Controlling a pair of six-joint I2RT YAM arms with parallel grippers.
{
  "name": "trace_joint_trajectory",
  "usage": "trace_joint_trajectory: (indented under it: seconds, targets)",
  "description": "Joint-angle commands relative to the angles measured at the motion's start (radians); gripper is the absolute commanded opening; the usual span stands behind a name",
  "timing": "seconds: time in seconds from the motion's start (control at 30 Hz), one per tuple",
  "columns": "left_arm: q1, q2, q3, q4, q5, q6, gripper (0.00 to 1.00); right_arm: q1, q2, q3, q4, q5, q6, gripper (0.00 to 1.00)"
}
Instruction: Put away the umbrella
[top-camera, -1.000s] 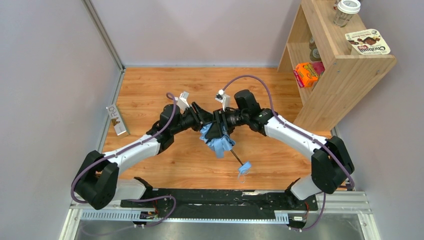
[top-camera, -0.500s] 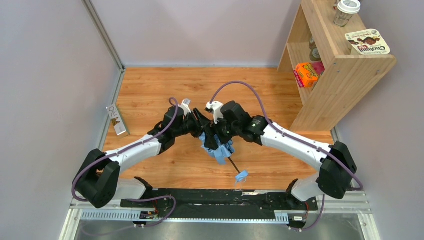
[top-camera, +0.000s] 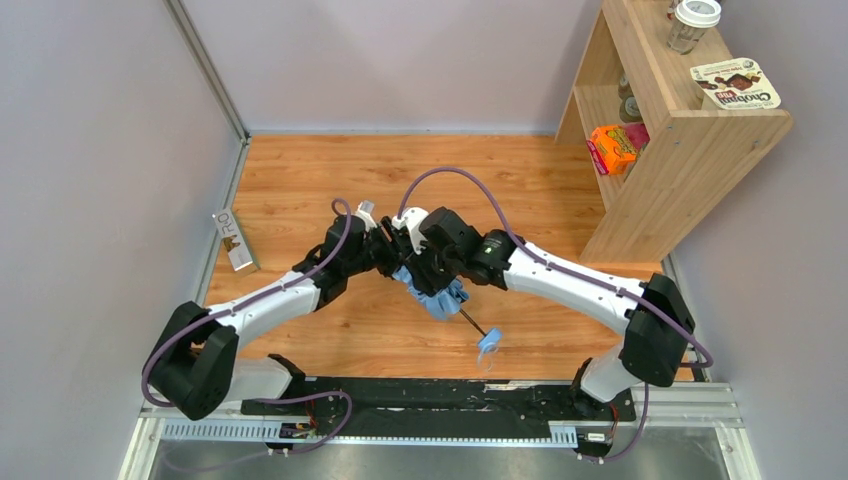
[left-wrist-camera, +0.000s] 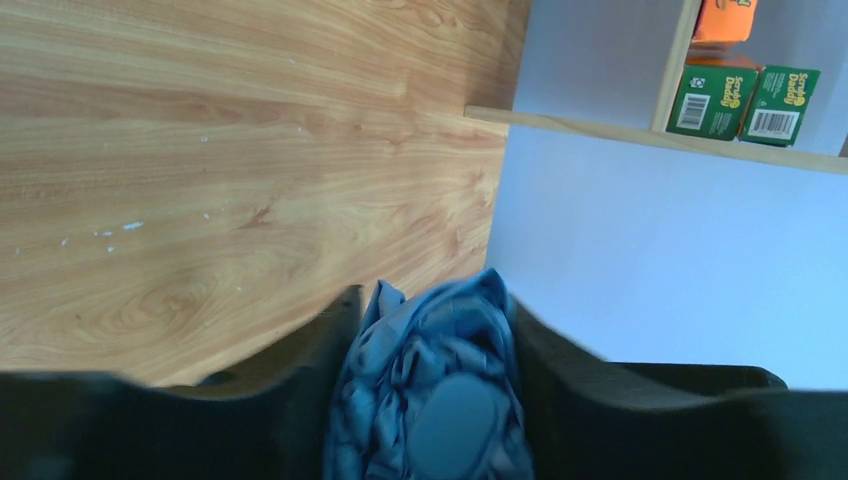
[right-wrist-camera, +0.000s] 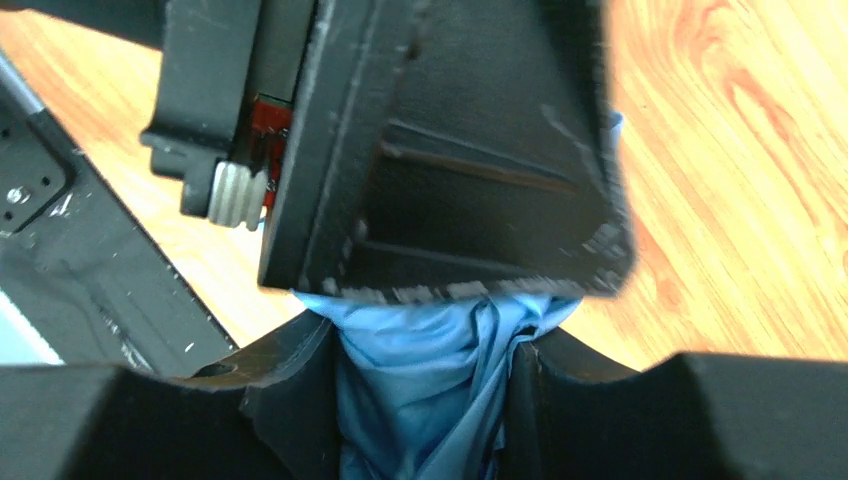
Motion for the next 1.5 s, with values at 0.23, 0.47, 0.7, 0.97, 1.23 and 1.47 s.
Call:
trace_joint_trajectory:
  seconds: [0.23,0.47,0.7,0.97,1.23,1.47]
  targets:
    - [-0.012,-0.027,0.001,0.015,0.098,0.010,0.68,-0.122,-0.059,0.035,0.105,-0.372,-0.111,0.00]
    - [-0.013,0.076,-0.003,0.185,0.147,-0.096,0.00,-0.094,-0.024,0.137,-0.004,-0.272,-0.160,0.08]
    - [0.049,0.138,0.046,0.474,0.092,-0.079,0.00,-0.094,-0.133,0.074,-0.107,-0.183,0.111,0.89]
    - [0.099,0.191,0.098,0.800,0.077,0.030,0.00,-0.111,-0.457,-0.029,-0.043,-0.143,0.252,1.00]
    - [0.099,0.125,0.127,0.791,0.018,0.145,0.00,-0.111,-0.672,-0.346,0.372,-0.206,0.286,0.82]
    - [0.099,0.093,0.115,0.865,0.002,0.084,0.00,-0.135,-0.649,-0.486,0.538,-0.120,0.213,0.79]
